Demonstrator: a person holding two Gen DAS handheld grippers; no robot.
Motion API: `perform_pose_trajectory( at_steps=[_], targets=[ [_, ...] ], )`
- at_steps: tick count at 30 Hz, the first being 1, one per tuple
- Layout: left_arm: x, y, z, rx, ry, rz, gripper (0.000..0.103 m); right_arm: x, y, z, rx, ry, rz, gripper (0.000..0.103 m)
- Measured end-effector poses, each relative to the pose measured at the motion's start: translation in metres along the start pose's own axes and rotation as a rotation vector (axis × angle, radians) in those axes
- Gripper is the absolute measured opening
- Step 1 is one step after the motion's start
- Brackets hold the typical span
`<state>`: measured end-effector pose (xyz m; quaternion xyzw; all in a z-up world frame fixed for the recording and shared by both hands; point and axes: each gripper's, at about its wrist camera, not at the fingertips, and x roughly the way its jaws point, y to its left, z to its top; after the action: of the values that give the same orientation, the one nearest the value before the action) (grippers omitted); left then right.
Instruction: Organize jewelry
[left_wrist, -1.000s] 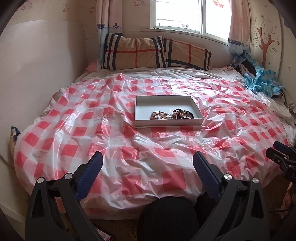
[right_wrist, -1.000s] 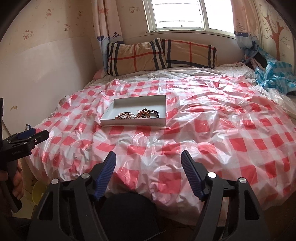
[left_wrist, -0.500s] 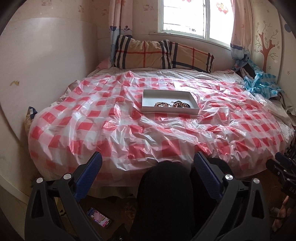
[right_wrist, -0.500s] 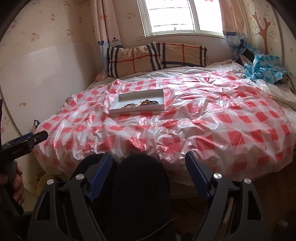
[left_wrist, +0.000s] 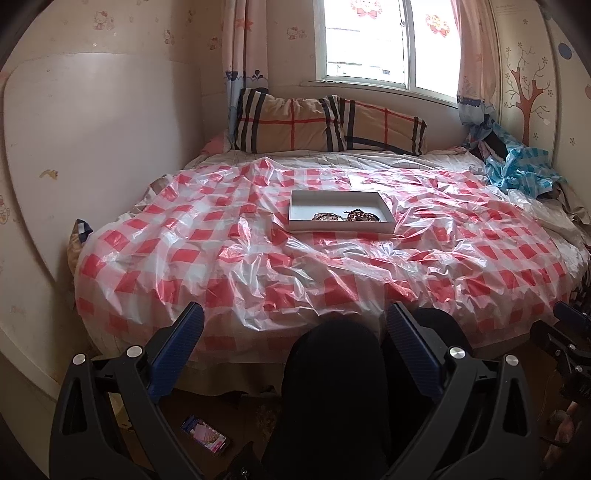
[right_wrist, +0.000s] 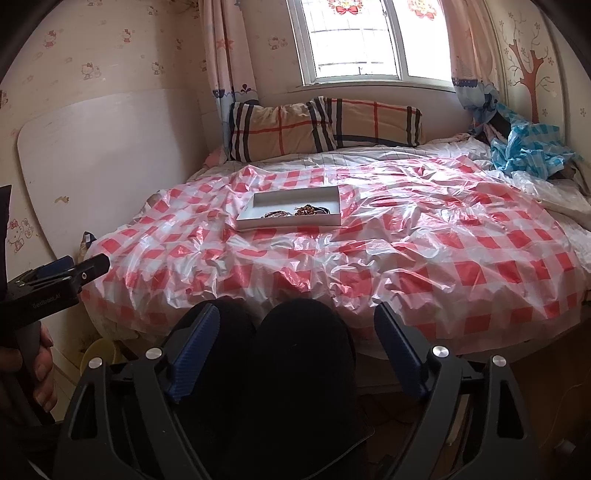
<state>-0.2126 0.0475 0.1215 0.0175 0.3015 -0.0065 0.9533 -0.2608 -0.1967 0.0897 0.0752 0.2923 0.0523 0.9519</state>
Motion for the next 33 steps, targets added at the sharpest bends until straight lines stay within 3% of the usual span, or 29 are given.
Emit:
perform_pose_trajectory(
  at_steps=[33],
  targets=[
    [-0.021,-0.001,-0.012,0.012,0.002,-0.010,0.095,-0.025,0.006,-0.007,-0.014,-0.032,-0.009,0.091]
  ],
)
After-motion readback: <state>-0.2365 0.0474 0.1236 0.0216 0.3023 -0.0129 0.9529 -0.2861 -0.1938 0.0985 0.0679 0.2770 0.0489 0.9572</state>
